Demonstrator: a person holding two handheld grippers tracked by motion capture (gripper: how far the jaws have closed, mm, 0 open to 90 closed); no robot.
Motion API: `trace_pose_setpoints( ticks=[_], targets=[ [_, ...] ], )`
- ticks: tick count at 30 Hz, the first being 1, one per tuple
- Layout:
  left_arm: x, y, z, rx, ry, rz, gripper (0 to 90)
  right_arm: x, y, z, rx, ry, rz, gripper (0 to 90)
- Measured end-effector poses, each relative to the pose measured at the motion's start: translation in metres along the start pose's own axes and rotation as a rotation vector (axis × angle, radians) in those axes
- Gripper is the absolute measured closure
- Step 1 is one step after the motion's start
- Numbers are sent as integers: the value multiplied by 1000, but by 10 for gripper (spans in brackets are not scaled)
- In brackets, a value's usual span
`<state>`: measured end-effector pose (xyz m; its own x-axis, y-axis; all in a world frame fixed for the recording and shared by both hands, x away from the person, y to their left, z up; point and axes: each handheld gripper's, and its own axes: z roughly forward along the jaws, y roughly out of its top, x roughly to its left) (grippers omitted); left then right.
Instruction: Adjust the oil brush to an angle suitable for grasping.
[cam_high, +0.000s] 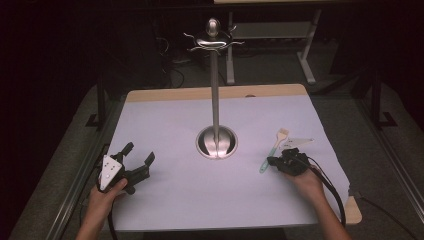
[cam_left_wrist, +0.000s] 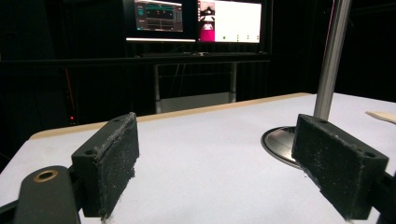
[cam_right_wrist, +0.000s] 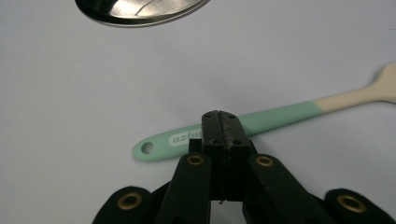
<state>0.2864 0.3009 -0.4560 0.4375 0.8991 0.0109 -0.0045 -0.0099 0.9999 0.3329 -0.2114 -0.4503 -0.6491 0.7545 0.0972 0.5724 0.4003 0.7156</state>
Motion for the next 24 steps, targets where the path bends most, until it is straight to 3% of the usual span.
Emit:
trace_pose_setpoints(
  ticks=[6,22,24],
  targets=[
    [0,0,0,-1,-1,0,146,7,-2,0,13,7,-26,899],
    [0,0,0,3,-1,-1,146,11,6,12,-9,26,-15,899],
    [0,0,1,4,-2,-1,146,12,10,14,4,12,-40,900]
  ],
)
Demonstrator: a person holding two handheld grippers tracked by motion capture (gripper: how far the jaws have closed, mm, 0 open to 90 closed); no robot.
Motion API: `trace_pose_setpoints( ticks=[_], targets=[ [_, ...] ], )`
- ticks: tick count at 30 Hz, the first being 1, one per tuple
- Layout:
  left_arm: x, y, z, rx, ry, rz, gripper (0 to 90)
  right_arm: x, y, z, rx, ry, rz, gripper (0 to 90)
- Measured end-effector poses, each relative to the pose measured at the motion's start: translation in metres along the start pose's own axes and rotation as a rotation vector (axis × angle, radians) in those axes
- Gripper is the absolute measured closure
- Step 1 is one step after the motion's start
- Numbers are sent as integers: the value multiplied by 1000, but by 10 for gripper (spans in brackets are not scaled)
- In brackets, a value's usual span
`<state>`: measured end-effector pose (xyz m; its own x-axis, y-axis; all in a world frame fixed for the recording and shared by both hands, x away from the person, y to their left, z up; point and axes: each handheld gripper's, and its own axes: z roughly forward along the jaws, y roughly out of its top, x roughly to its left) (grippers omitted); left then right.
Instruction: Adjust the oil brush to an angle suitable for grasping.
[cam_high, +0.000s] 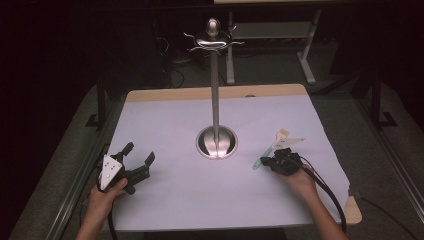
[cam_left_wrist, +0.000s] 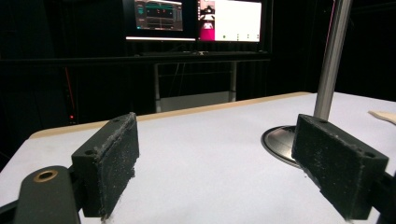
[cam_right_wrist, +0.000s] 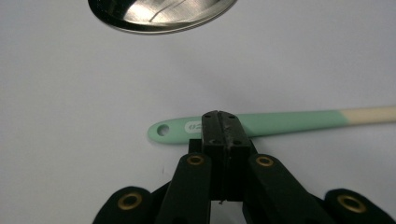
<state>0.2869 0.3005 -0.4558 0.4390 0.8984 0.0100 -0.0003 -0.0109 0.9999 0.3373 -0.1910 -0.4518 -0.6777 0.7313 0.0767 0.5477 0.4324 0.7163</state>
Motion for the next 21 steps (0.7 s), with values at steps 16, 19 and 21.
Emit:
trace_pose_setpoints(
  ticks=[16,19,21],
  targets=[
    [1,0,0,4,-2,5,146,4,35,29,42,-40,-58,900],
    [1,0,0,4,-2,5,146,2,39,33,42,-31,-40,900],
    [1,0,0,5,-2,6,146,2,42,36,49,-38,-46,900]
  ],
)
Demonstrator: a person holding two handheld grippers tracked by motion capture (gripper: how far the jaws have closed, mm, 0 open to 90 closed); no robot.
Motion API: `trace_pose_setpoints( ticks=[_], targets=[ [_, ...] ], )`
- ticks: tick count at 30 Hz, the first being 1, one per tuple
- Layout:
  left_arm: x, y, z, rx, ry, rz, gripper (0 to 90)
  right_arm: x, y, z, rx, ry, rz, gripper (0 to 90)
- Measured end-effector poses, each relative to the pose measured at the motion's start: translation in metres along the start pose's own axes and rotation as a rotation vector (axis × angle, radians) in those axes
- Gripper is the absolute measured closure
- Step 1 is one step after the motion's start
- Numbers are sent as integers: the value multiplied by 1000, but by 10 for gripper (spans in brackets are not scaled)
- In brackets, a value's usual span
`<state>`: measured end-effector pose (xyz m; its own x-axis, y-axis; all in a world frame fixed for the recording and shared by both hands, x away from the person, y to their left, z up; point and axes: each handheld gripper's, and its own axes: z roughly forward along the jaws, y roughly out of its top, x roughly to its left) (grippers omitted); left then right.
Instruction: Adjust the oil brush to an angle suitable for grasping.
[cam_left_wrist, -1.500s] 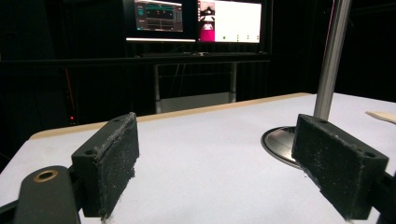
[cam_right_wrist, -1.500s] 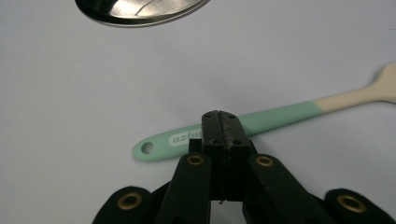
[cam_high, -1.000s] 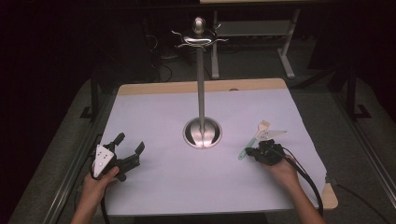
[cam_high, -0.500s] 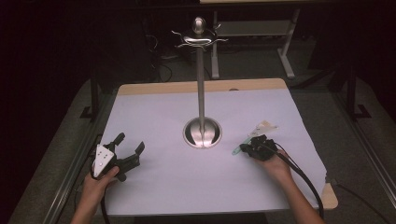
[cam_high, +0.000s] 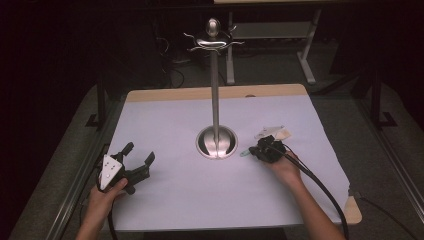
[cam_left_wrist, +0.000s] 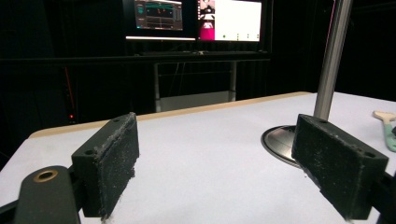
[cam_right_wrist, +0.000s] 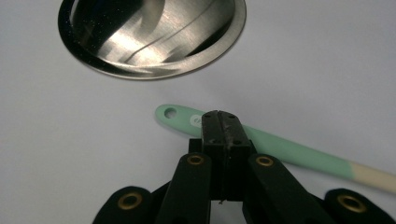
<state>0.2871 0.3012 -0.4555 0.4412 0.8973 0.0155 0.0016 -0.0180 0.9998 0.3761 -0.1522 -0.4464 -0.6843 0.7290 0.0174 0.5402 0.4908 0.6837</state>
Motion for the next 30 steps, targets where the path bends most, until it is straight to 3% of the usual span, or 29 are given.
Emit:
trace_pose_setpoints(
  ticks=[6,11,15,17,18,23,30],
  targets=[
    [0,0,0,-2,0,-2,146,-8,2,-4,-12,-17,-2,899],
    [0,0,0,-4,0,-3,146,-28,7,-20,-60,-57,18,899],
    [0,0,0,-2,0,-1,146,-47,8,-25,-67,-93,46,899],
    [0,0,0,-1,0,-3,146,-51,7,-25,-60,-101,58,899],
    [0,0,0,-2,1,-3,146,-60,5,-24,-45,-118,74,899],
    [0,0,0,-3,0,-4,146,-77,3,-16,-16,-149,82,899],
    [0,0,0,-1,0,-4,146,-87,4,-7,24,-162,81,899]
  ],
)
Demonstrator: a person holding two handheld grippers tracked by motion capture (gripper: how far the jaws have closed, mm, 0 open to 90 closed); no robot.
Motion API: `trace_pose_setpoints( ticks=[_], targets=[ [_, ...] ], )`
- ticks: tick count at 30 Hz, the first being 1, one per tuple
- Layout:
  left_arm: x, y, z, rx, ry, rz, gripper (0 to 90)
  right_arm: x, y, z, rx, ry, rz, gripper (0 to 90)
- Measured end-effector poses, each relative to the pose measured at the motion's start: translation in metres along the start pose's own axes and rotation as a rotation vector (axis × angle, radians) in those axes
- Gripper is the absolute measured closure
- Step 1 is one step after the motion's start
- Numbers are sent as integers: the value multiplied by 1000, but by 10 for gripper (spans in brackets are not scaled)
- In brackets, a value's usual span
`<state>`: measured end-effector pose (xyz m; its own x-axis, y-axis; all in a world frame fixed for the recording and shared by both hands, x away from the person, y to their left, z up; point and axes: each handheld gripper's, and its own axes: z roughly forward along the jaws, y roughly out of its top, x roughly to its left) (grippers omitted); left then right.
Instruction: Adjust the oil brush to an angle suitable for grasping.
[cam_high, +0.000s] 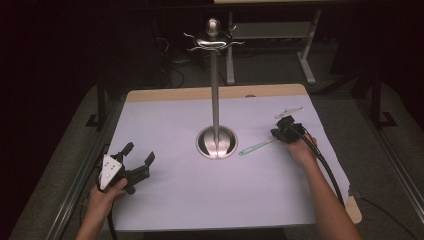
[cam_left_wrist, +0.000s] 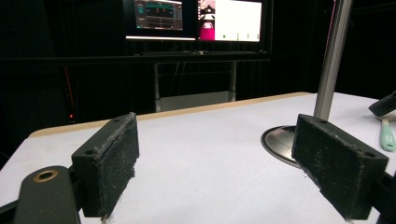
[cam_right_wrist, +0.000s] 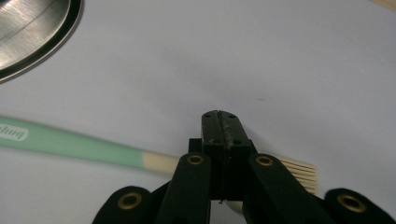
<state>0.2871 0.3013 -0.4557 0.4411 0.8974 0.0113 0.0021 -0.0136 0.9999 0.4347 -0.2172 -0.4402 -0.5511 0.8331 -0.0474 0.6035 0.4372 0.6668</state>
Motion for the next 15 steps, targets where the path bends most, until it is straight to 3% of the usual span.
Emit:
trace_pose_setpoints(
  ticks=[7,15],
  targets=[
    [0,0,0,-1,1,-2,146,-1,-2,4,19,4,11,899],
    [0,0,0,-1,0,-2,146,2,-1,2,39,11,-15,900]
  ],
)
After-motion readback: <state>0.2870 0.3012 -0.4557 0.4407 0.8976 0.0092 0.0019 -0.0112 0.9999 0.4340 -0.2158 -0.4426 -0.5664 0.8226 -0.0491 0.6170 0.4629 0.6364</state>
